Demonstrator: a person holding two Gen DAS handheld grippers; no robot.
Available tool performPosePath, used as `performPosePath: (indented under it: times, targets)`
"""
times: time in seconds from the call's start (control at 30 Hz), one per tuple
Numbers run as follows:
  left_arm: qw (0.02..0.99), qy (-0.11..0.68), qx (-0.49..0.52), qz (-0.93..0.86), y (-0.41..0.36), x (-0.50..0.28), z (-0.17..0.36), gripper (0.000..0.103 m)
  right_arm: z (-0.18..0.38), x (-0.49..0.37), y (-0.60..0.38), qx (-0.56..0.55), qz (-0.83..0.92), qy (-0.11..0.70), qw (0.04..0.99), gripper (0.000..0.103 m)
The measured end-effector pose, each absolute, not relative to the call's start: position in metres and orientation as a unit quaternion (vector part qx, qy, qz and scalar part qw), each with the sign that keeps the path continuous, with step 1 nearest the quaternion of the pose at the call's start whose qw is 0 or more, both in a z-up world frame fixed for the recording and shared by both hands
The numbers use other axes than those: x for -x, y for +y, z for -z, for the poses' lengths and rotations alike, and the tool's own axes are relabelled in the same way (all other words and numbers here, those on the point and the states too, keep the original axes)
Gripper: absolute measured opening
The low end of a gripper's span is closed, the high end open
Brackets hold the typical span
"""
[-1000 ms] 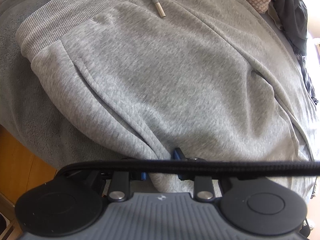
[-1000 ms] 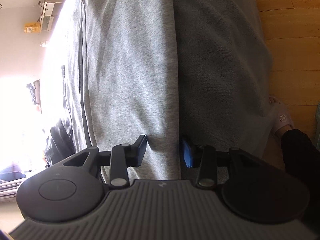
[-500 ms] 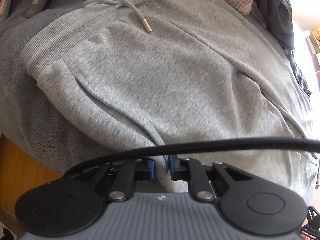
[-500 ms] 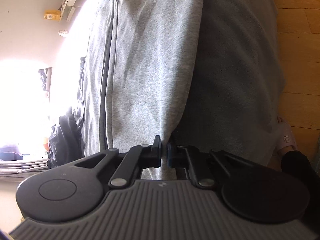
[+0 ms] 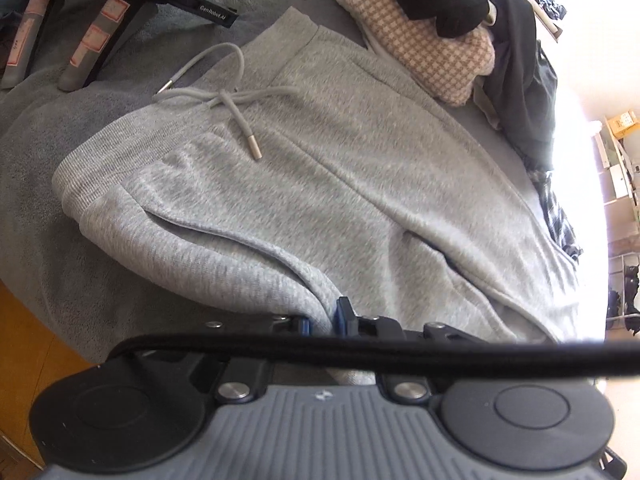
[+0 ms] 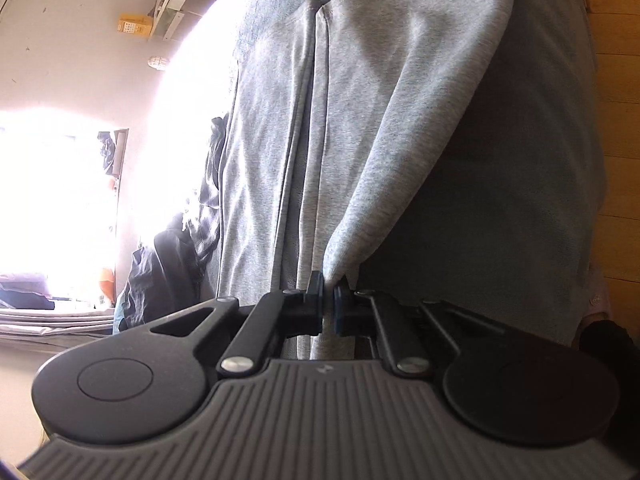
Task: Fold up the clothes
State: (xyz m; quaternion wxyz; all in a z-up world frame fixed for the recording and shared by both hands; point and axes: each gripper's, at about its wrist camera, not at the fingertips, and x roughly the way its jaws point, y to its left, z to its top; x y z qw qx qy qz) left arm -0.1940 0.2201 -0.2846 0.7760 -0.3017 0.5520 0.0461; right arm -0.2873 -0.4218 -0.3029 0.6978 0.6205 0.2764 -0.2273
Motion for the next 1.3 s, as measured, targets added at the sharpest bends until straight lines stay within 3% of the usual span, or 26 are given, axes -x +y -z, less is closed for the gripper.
performPosePath:
  times: [0.73, 1.3]
  targets:
    - [0.788, 0.545, 0.263, -0.116, 0.166, 0.109, 0.232, 0.013, 0.268, 0.168, -0.444, -0.608, 0.188, 0.324, 0.700, 0.003]
    - [0.779, 0.555, 0.254, -0.143, 0.158, 0.012, 0.264, 0.013, 0.289, 0.026, -0.435, -0.537, 0.160, 0.408, 0.721, 0.003]
